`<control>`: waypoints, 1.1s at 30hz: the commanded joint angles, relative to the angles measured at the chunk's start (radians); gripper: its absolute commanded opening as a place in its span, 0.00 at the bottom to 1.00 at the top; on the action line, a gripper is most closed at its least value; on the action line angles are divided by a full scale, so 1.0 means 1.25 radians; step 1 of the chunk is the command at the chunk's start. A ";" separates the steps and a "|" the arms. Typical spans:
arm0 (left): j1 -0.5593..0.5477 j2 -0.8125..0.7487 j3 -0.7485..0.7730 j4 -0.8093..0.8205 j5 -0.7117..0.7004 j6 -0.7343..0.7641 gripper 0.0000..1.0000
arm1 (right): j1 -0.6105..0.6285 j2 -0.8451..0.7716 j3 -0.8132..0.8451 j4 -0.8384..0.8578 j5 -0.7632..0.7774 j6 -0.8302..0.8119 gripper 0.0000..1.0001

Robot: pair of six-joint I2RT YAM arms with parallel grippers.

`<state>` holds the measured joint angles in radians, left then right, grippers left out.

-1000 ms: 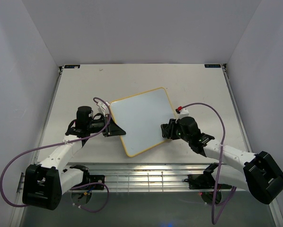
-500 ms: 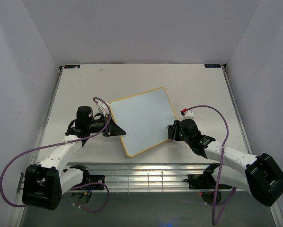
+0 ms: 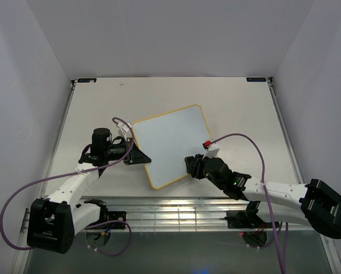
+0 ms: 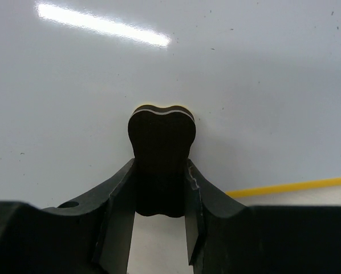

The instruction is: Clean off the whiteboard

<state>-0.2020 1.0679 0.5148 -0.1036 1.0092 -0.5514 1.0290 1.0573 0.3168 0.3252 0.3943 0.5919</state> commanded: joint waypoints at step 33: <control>-0.024 -0.013 0.005 0.044 0.097 -0.008 0.00 | 0.295 0.265 0.198 0.180 -0.118 -0.201 0.08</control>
<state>-0.1989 1.0702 0.4973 -0.1165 1.0012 -0.5438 1.3003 1.2991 0.5129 0.5102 0.3401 0.3054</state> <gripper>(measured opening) 0.147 0.386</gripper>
